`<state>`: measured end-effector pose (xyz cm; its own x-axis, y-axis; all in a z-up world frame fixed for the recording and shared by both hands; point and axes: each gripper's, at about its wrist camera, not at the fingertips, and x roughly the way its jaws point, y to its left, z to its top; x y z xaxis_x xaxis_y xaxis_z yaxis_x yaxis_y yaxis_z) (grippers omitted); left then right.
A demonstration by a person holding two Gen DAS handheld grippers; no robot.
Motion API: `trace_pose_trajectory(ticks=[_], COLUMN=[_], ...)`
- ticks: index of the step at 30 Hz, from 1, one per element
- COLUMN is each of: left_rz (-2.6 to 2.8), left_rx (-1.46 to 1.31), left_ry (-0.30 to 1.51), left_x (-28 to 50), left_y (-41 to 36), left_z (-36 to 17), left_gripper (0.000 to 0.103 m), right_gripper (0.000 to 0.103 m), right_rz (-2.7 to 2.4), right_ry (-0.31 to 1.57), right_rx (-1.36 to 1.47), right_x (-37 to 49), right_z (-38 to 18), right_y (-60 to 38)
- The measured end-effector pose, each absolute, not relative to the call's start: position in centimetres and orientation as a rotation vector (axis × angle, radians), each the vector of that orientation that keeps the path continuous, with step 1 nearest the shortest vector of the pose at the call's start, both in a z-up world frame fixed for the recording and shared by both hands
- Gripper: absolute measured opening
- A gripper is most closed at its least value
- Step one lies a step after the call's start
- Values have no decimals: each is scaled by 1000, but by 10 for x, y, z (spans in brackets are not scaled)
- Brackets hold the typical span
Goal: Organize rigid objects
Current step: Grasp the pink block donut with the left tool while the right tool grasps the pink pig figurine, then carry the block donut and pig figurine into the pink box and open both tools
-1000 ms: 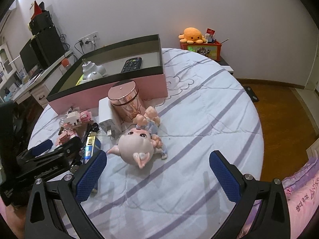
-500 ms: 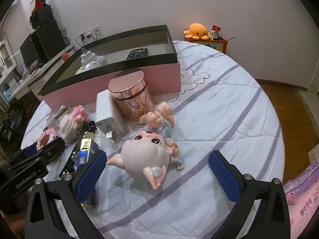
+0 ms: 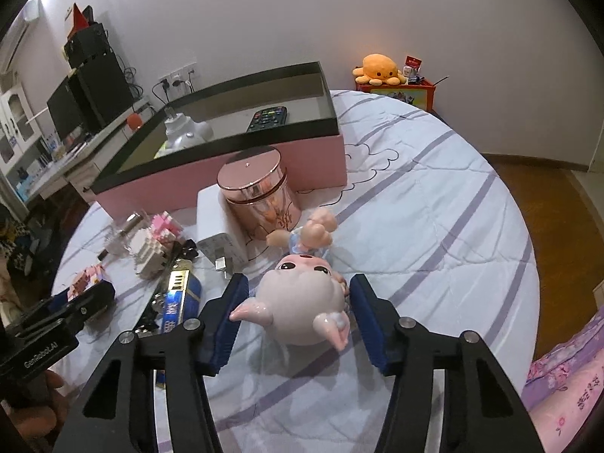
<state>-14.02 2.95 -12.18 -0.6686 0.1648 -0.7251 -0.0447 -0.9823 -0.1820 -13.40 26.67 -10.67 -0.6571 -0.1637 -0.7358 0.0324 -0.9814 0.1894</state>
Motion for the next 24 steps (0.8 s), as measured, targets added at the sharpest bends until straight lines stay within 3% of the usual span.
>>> trace_pose_trajectory(ticks=[2,24], left_rz=[2763,2803], left_rx=[-1212,-1071], left_ry=[-227,-220], left_x=[-137,-126], left_y=[27,22], left_z=[-119,-74], left_gripper=[64,64], right_gripper=[48,49], right_rz=[-2754,-2736], right_ry=[-239,-227], right_rx=[1243,1147], right_x=[-129,-103], right_z=[-104,-63], right_y=[266,253])
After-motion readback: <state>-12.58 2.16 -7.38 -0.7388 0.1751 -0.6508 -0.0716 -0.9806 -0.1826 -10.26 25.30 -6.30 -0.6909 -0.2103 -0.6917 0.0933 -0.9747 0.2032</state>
